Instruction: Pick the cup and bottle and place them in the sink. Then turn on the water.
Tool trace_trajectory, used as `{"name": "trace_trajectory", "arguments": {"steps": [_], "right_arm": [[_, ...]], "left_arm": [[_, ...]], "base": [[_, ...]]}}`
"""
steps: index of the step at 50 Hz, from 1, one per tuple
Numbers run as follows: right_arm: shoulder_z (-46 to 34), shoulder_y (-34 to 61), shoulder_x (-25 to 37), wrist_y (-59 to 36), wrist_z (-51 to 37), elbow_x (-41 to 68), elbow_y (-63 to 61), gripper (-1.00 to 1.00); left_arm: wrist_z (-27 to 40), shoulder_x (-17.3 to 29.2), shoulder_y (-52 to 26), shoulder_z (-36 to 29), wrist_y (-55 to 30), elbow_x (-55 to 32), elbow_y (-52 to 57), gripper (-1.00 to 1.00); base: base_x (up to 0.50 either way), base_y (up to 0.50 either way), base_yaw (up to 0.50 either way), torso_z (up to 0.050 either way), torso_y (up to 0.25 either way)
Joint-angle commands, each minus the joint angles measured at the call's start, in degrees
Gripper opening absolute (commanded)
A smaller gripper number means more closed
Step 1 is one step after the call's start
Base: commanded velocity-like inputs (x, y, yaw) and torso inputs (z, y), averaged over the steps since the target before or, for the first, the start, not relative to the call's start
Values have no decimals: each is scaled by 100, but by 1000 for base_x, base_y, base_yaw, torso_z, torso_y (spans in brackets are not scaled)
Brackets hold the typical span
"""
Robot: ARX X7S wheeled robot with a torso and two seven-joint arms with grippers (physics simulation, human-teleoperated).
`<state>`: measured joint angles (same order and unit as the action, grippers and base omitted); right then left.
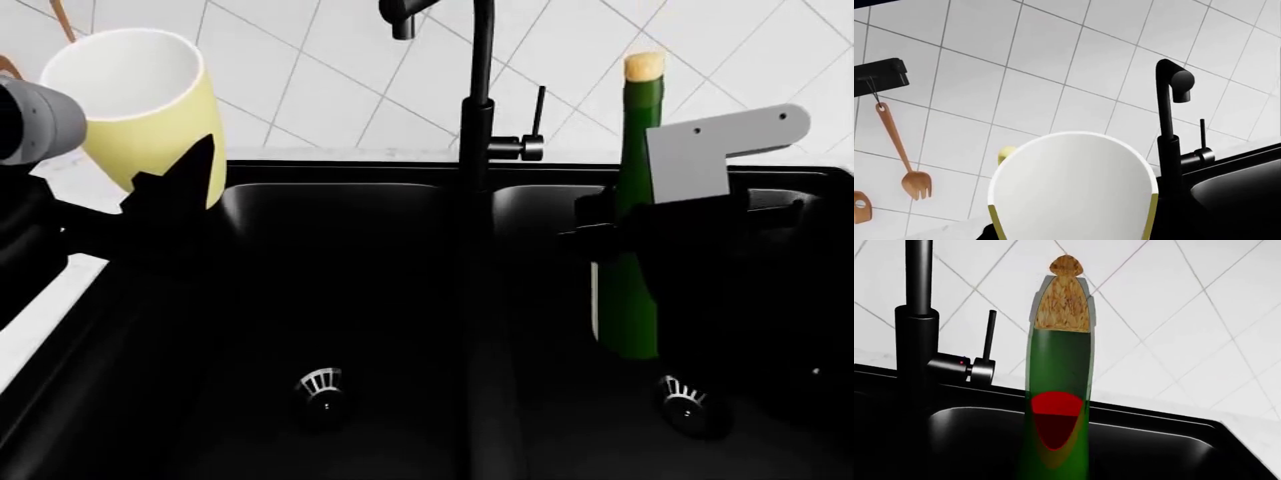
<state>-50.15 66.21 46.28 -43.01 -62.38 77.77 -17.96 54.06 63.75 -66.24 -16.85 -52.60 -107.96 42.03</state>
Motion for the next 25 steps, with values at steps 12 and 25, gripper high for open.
{"name": "trace_trajectory", "arguments": {"steps": [12, 25], "right_arm": [[63, -100, 65, 45, 63, -185, 45, -100], [120, -245, 155, 198, 102, -222, 108, -100]], "left_arm": [[52, 12, 2, 20, 63, 7, -13, -100], [33, 29, -10, 41, 75, -3, -33, -100]], "base": [[0, 0, 0, 0, 1], [0, 0, 0, 1, 1]]}}
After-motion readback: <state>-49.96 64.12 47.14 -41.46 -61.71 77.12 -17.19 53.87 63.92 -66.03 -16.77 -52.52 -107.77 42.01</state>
